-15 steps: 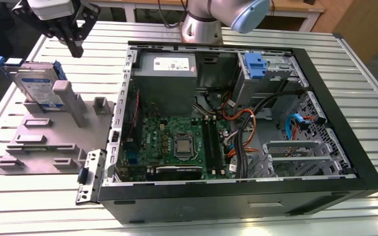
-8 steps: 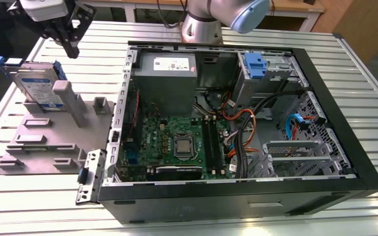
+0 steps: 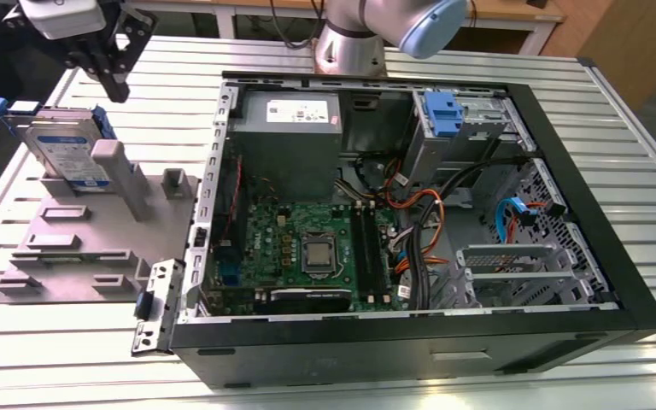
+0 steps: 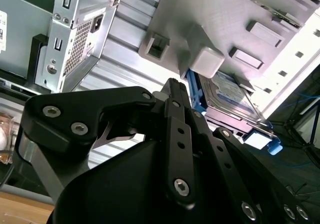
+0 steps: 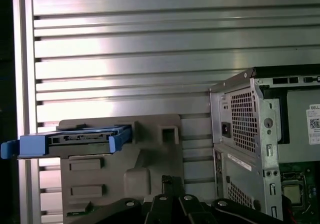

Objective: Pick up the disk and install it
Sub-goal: 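Reach for the disk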

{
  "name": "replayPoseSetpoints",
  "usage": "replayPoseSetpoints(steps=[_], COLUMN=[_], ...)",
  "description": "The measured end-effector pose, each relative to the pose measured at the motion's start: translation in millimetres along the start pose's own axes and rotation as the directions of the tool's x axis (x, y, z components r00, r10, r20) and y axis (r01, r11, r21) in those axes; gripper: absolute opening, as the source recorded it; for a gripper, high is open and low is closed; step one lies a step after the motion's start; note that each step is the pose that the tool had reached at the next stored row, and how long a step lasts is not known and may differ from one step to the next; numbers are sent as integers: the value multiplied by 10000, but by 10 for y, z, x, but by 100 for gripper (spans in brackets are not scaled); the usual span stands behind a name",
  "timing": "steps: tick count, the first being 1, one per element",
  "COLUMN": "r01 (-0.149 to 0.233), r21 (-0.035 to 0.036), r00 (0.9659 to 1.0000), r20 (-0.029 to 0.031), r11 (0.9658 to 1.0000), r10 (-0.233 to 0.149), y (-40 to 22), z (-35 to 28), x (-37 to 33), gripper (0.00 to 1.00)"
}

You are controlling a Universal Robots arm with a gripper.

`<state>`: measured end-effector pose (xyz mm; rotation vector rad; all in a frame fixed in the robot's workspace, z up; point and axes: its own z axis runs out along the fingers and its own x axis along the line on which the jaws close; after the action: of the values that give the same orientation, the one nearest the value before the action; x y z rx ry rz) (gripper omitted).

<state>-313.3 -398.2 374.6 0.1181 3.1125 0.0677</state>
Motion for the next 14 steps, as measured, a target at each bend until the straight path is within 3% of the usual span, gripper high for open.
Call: replayPoseSetpoints(steps=[14], r01=[0], r21=[-1], r00=[10000], r20=[0], r11=[10000], r10=[0], y=[-10], z=[26], x=[135], gripper=[11])
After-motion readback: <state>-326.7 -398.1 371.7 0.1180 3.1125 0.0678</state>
